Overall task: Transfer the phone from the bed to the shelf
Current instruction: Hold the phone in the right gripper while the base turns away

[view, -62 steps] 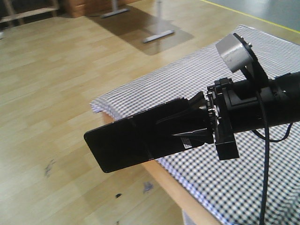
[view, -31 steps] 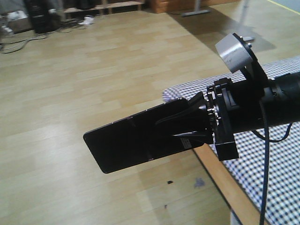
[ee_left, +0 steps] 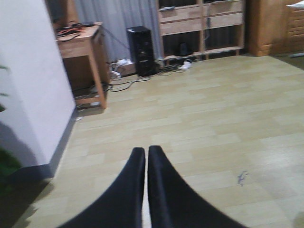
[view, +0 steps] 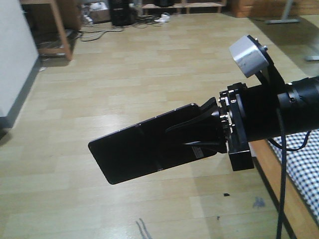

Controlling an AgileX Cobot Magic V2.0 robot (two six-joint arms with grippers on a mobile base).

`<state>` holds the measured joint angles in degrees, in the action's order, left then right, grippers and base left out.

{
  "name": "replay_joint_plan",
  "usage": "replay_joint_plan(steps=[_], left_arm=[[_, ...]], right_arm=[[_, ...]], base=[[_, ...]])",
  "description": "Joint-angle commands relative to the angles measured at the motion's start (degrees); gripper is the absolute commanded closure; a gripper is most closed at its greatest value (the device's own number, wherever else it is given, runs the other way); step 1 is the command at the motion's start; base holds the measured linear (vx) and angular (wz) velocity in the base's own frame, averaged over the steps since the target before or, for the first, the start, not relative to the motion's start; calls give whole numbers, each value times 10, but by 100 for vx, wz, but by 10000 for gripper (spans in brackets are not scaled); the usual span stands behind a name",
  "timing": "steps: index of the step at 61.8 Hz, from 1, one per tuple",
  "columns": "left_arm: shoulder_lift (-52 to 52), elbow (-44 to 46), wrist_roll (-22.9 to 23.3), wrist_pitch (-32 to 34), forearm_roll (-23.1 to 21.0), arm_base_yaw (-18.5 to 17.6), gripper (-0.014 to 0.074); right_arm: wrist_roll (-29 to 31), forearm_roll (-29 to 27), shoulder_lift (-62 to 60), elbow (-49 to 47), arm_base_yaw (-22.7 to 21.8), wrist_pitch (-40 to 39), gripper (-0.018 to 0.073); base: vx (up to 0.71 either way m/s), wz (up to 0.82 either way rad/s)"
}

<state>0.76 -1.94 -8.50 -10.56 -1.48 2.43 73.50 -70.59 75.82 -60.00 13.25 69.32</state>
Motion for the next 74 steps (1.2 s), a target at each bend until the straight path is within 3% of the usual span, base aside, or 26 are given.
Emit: replay_joint_plan(steps=[1,24,74], left_arm=[[8,12,3,41,-5,-2,595],[8,12,3,41,-5,-2,595],[8,12,3,41,-5,-2,595]], right_arm=[[3,-53,-16,-15,-1,44,561],[3,-53,-16,-15,-1,44,561],[3,-52,-16,-15,-1,44,561]], base=[[-13,50],[-8,30],[6,-6]])
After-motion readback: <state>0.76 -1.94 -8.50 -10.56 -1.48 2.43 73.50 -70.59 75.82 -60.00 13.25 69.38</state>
